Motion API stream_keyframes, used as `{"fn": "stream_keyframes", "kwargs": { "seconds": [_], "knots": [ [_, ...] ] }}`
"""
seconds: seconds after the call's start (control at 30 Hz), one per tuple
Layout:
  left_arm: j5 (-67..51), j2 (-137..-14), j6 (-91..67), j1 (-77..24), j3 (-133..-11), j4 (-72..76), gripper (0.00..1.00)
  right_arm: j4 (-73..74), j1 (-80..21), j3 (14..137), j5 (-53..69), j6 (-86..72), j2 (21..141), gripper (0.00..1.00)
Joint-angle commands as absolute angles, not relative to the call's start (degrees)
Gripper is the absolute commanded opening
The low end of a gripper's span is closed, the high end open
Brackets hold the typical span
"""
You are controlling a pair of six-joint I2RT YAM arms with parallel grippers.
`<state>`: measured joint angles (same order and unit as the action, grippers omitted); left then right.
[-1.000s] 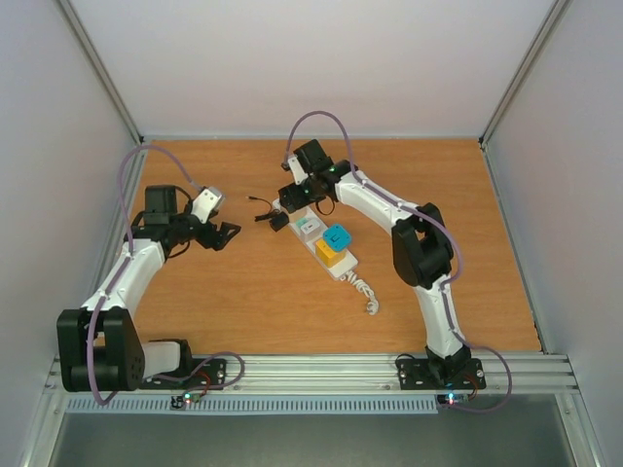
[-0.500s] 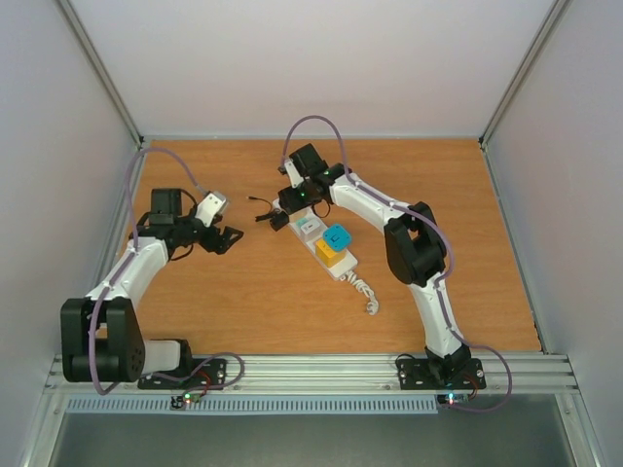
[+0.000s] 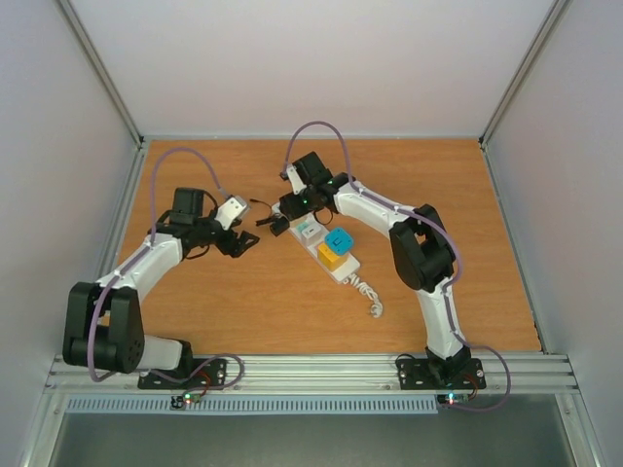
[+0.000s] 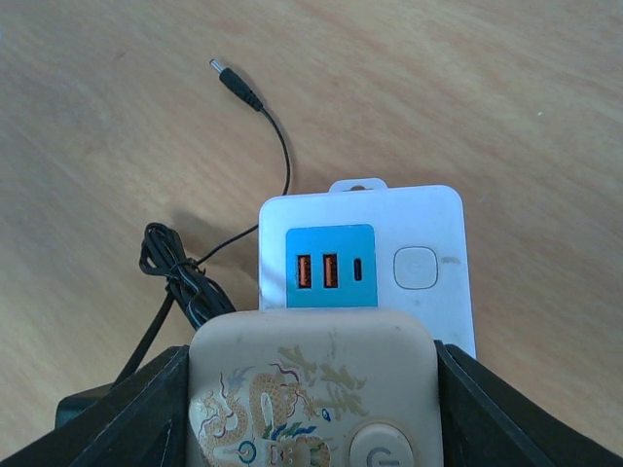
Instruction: Pull the plug off the socket
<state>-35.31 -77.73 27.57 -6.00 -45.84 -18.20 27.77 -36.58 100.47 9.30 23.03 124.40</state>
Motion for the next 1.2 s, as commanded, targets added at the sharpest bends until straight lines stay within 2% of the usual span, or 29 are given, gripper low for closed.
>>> {"fn": "stream_keyframes", "kwargs": {
  "seconds": [0.0,0.33,0.5,0.6,0.8,0.97,1.17],
  "knots": [
    [-34.8,-81.1,28.1,-9.3,-46.2,-12.5,0.80,30.1,-39.1,95.1,13.0,21.7,121.1,0.50],
    [-29.1,-85.2,23.4,-15.8,-43.6,-2.7,0.69,30.2,-39.2,93.3,12.0,21.9,119.1,0.53],
    [-28.3,-86.9,21.3,-16.1,-42.9,1.7,0.66,32.2,-39.3,95.2,14.1,22.0,118.3,0.70],
    [-28.8,-87.8,20.8,-16.5,-42.6,2.2,0.66,32.8,-39.2,95.6,14.7,21.7,118.0,0.73],
    [-28.7,-87.6,21.4,-16.7,-41.8,2.3,0.62,32.4,-39.2,94.8,13.9,21.5,117.6,0.73],
    [-28.2,-88.6,21.4,-16.9,-41.7,2.3,0.59,31.6,-39.2,93.9,13.3,21.7,118.1,0.61],
    [-25.8,-89.9,22.4,-19.1,-42.5,1.4,0.54,30.1,-39.1,91.8,11.8,22.5,118.0,0.53]
  ]
}}
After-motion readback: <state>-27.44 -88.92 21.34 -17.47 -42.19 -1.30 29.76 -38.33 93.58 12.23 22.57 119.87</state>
